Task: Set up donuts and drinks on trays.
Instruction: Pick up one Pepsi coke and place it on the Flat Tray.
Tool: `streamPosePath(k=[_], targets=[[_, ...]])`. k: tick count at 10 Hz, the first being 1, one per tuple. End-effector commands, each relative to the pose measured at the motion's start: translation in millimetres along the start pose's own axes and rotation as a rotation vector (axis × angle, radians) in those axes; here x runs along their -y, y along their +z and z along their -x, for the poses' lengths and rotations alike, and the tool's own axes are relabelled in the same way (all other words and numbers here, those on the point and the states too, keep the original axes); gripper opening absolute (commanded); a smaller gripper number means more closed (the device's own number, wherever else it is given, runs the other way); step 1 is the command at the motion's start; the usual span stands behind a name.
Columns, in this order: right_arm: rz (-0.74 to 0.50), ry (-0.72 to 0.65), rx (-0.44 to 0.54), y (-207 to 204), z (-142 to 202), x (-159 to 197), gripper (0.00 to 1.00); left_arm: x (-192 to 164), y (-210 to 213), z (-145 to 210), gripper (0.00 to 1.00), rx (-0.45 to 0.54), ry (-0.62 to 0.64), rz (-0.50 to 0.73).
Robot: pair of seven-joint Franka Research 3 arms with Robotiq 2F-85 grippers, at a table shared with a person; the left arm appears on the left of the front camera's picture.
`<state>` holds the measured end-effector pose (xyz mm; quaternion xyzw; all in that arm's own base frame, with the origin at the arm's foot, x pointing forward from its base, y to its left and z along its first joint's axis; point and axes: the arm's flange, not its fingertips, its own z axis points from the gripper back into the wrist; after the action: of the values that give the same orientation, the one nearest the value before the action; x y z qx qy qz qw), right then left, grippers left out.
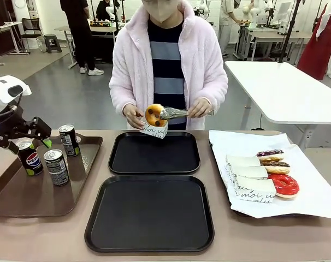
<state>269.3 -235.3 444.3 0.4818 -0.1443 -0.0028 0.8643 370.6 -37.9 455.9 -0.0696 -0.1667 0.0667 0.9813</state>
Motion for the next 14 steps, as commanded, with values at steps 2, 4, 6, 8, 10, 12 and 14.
streamPosePath(k=[2,4,6,8,10,12,14], targets=[[-0.015,0.005,0.004,0,0,0,1.00,1,7,6,1.00,0.009,-0.010,0.020],[-0.015,0.005,0.004,0,0,0,1.00,1,7,6,1.00,0.009,-0.010,0.020],[-0.015,0.005,0.004,0,0,0,1.00,10,5,-5,1.00,0.006,0.005,-0.048],[-0.015,0.005,0.004,0,0,0,1.00,25,-9,-22,1.00,-0.060,-0.009,-0.166],[-0.015,0.005,0.004,0,0,0,1.00,40,-22,-27,1.00,-0.101,0.001,-0.173],[-0.015,0.005,0.004,0,0,0,1.00,55,-33,-28,1.00,-0.134,0.012,-0.190],[-0.015,0.005,0.004,0,0,0,1.00,60,-45,-34,1.00,-0.166,0.005,-0.197]])
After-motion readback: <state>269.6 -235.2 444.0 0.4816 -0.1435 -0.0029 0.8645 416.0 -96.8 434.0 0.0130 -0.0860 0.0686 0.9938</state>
